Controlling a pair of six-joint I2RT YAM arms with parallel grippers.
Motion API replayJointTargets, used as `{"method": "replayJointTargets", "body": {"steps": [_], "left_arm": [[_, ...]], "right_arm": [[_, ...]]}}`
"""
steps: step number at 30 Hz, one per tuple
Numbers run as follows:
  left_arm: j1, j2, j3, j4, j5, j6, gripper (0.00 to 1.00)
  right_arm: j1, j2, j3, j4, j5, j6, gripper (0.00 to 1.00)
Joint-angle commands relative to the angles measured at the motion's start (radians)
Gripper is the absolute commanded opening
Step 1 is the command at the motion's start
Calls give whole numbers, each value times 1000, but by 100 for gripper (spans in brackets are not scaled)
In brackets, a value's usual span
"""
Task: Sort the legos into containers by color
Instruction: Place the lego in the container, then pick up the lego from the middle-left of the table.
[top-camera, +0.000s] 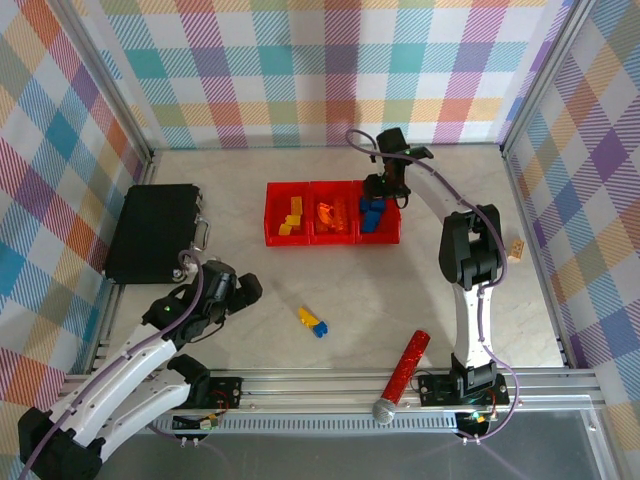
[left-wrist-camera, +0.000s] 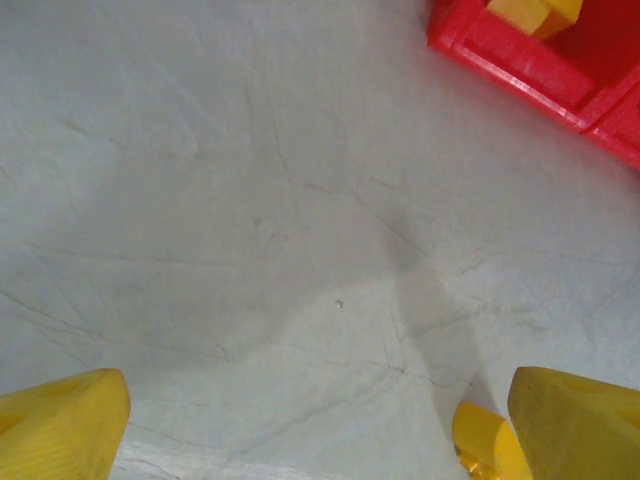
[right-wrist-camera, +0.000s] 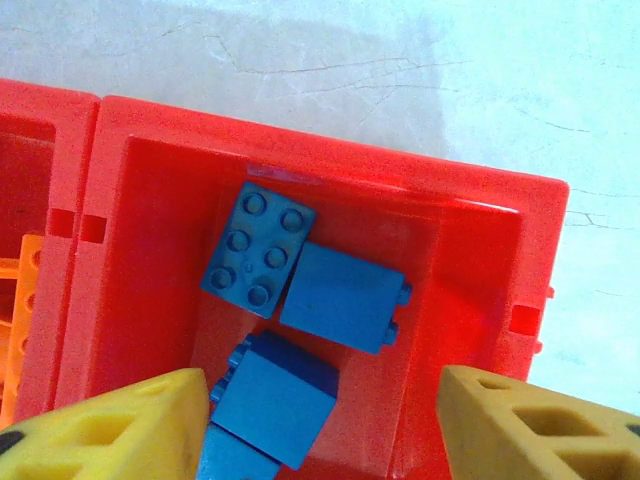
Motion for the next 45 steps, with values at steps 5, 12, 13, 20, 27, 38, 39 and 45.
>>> {"method": "replayJointTargets", "body": {"steps": [5,12,13,20,27,38,39,45], "left_arm": [[-150,16,-61,22,19,-275,91],[-338,143,-33,66,-16,-480,90],[-358,178,-17,78,-24,-493,90],[-436,423,91,187,-37,-558,91],[-480,593,138,298,-7,-647,87],[-485,675,202,264,-68,-700,77],[-485,686,204,273,-60,-706,75],[-484,773,255,283,-14,-712,66]], "right_arm": [[6,-116,-50,-12,-68,37,64],[11,-386,-365,104,-153,123,66],[12,-426,-413,118,-156,138,68],[12,-734,-719,147,-149,215,78],[-18,-1002,-874,93,52,275,99],[-97,-1141,-947,93,-52,257,99],[-97,-1139,-947,89,-55,245,99],[-99,-1140,-949,62,-36,204,99]]}}
